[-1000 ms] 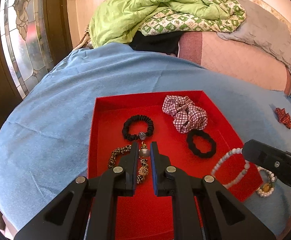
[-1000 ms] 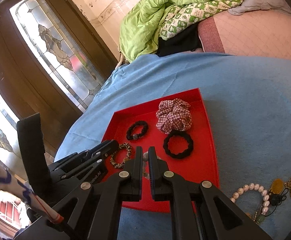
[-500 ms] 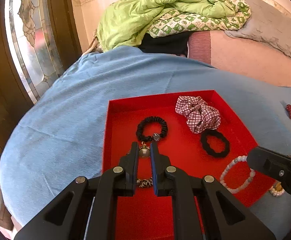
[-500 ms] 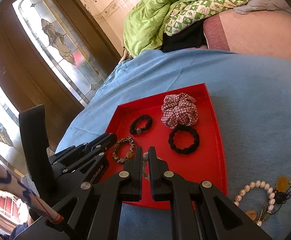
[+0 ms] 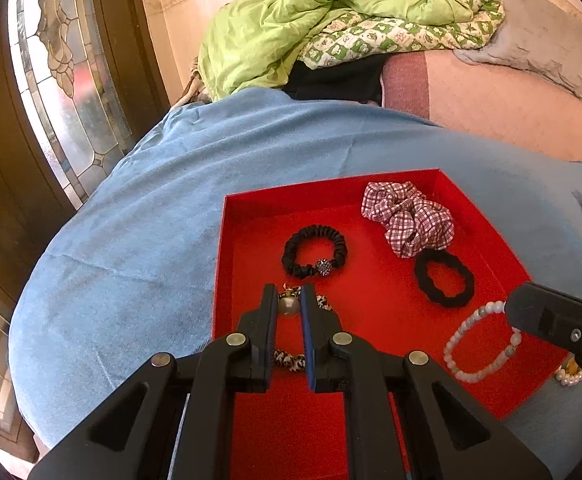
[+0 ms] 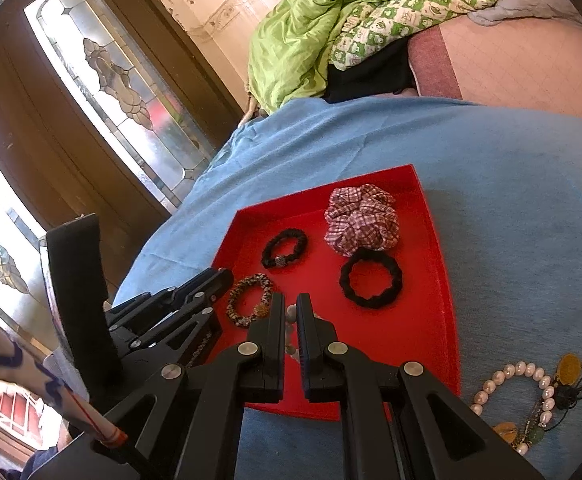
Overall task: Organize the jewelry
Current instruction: 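Lower the pendant into the red tray and open the left tool while the right tool drops the pearl bracelet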
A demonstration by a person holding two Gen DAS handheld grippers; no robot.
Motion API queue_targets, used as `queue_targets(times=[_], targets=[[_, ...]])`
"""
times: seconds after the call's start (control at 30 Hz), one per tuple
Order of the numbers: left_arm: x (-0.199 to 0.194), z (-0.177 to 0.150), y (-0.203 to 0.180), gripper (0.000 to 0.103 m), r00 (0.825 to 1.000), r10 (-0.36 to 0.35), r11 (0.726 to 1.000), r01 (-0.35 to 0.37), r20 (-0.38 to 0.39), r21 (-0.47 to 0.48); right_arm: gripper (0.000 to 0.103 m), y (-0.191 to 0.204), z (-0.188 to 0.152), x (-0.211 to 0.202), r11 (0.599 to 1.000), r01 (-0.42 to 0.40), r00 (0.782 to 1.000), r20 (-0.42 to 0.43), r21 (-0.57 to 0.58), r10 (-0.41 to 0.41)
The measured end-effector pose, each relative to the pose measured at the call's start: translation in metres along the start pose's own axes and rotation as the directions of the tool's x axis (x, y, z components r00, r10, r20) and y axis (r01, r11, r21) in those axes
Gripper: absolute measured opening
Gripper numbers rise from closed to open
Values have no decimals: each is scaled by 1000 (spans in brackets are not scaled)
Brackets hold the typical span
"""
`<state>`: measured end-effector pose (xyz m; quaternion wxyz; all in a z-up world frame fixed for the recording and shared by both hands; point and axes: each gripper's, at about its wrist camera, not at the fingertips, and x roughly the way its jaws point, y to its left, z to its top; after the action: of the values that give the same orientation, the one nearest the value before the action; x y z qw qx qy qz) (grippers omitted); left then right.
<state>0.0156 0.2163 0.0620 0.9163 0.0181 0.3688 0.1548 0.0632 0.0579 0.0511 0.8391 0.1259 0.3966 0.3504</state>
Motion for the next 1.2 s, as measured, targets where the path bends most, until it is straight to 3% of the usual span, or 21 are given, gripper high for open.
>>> queue_targets(times=[0.37, 1.2], targets=[[1, -1, -4, 11, 1000, -5, 1000, 5, -12, 17, 7, -16, -3, 7, 992, 125, 992, -35, 18, -124], [4, -2, -6, 11, 1000, -1, 1000, 1, -16, 20, 7, -22, -9, 16, 984, 175, 983, -63, 12, -174]])
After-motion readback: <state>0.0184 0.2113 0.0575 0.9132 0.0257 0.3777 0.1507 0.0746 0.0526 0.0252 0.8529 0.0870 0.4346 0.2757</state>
